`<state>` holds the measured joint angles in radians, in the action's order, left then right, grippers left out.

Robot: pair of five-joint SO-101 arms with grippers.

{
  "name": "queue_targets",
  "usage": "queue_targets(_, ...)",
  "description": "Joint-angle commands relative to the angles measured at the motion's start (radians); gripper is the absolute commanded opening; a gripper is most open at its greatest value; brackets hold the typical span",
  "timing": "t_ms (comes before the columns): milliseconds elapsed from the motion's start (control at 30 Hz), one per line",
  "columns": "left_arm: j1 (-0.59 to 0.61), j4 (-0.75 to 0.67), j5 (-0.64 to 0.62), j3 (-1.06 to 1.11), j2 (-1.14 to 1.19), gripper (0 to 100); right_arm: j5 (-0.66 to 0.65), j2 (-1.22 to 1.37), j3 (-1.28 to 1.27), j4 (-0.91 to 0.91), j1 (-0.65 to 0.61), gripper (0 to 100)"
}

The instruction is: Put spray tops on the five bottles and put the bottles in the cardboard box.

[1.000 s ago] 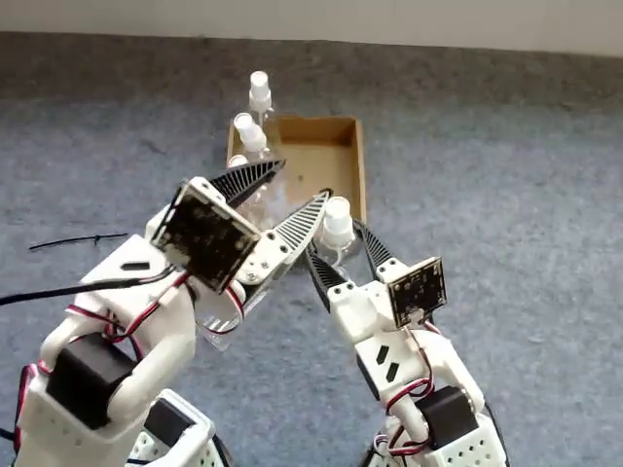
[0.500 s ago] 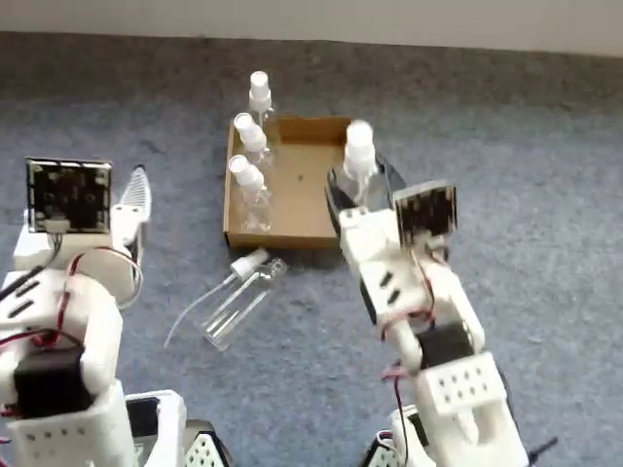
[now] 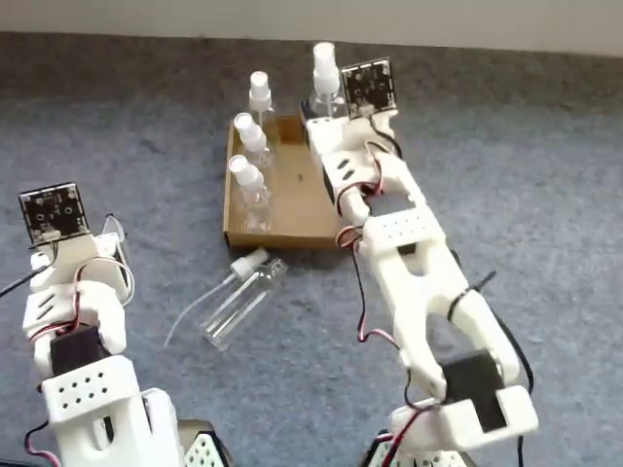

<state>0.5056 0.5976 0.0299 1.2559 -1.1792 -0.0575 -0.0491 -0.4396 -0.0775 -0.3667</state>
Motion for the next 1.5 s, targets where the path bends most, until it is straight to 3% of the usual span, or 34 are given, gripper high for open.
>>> queue_targets(0, 0.005, -0.034, -0.011, 0.021, -0.016, 17, 0.011, 0.067, 0.073, -0.173, 0.013, 0.4)
queue_targets(133, 0.001, -0.035, -0.011, 0.028, -0.016, 17, 0.086, 0.173, 0.071, -0.278, 0.019, 0.4)
queue_targets(500, -0.001, -0.035, -0.011, 0.033, -0.016, 17, 0.087, 0.334, 0.074, -0.426, 0.021, 0.4)
queue_targets(1467, -0.031, -0.032, -0.011, 0.035, -0.016, 17, 0.086, 0.512, 0.179, -0.432, 0.021, 0.7)
